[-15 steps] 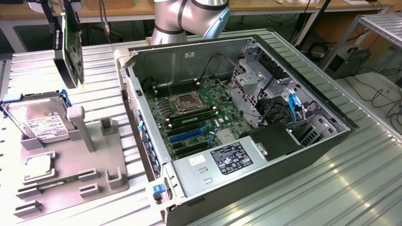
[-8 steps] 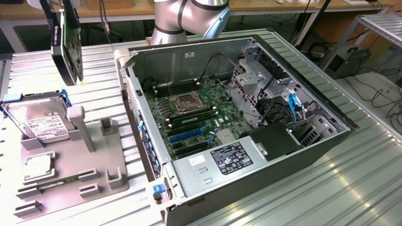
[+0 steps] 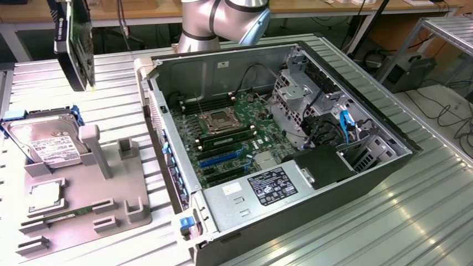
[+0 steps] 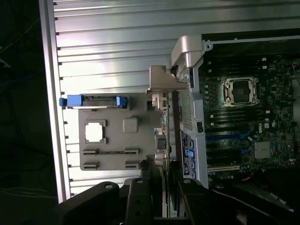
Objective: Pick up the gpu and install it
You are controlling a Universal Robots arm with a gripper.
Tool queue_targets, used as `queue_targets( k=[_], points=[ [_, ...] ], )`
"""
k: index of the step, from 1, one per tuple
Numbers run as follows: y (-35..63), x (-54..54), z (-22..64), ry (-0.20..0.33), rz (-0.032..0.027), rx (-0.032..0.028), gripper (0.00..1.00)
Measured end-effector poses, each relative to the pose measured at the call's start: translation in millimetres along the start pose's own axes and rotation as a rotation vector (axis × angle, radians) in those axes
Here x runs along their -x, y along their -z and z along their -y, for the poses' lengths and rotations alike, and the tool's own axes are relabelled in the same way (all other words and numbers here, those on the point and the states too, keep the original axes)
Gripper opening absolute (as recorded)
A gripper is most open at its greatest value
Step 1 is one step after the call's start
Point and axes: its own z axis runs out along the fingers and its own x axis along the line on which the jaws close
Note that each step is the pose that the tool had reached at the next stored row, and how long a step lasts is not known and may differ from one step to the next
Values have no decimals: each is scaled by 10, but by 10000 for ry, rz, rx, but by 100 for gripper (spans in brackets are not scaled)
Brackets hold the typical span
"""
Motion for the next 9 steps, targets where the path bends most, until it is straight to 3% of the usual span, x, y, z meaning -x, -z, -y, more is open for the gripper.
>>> queue_targets(
  k=[9],
  points=[
    [101, 3, -6, 0, -1, 0, 27]
  ],
)
